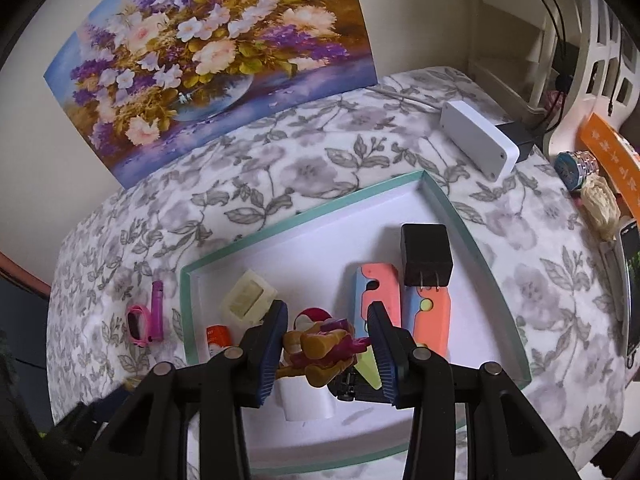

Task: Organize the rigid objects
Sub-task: 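Carry the stick and toy figure into the tray and release both, then move both tools back toward the pink band and purple tube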

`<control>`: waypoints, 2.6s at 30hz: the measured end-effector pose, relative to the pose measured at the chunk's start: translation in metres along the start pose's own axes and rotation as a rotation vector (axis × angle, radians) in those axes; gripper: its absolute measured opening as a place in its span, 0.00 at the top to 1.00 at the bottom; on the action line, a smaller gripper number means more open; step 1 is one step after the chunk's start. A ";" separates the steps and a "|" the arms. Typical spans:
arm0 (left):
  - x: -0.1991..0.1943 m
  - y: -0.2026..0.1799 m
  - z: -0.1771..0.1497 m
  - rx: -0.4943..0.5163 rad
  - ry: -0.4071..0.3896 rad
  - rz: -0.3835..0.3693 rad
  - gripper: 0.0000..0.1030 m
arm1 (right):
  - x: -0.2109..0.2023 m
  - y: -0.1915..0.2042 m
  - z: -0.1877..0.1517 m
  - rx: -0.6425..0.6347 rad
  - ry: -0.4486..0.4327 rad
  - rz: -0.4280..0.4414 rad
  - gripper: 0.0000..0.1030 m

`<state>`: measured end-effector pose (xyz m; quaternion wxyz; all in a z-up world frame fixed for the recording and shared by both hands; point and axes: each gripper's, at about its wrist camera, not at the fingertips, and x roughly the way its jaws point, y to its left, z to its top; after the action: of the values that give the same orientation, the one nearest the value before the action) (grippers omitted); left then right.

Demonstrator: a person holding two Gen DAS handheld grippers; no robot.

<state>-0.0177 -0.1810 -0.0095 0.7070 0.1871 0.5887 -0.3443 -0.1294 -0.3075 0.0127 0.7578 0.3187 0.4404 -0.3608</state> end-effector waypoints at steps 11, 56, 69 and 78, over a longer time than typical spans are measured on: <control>0.026 -0.003 -0.009 0.019 0.075 0.031 0.19 | 0.015 0.007 -0.007 -0.036 0.029 -0.027 0.57; -0.021 0.185 0.005 -0.496 -0.128 0.235 0.10 | 0.029 0.075 -0.025 -0.204 0.041 -0.016 0.01; 0.006 0.212 0.025 -0.494 -0.075 0.216 0.10 | 0.052 0.145 -0.033 -0.295 0.063 0.068 0.01; 0.030 0.209 0.049 -0.465 -0.043 0.196 0.10 | 0.076 0.164 -0.014 -0.299 0.058 0.031 0.01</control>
<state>0.1669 -0.0767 -0.0563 0.7734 0.0681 0.6159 -0.1335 0.0269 -0.2285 -0.0344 0.7893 0.2193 0.5059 -0.2701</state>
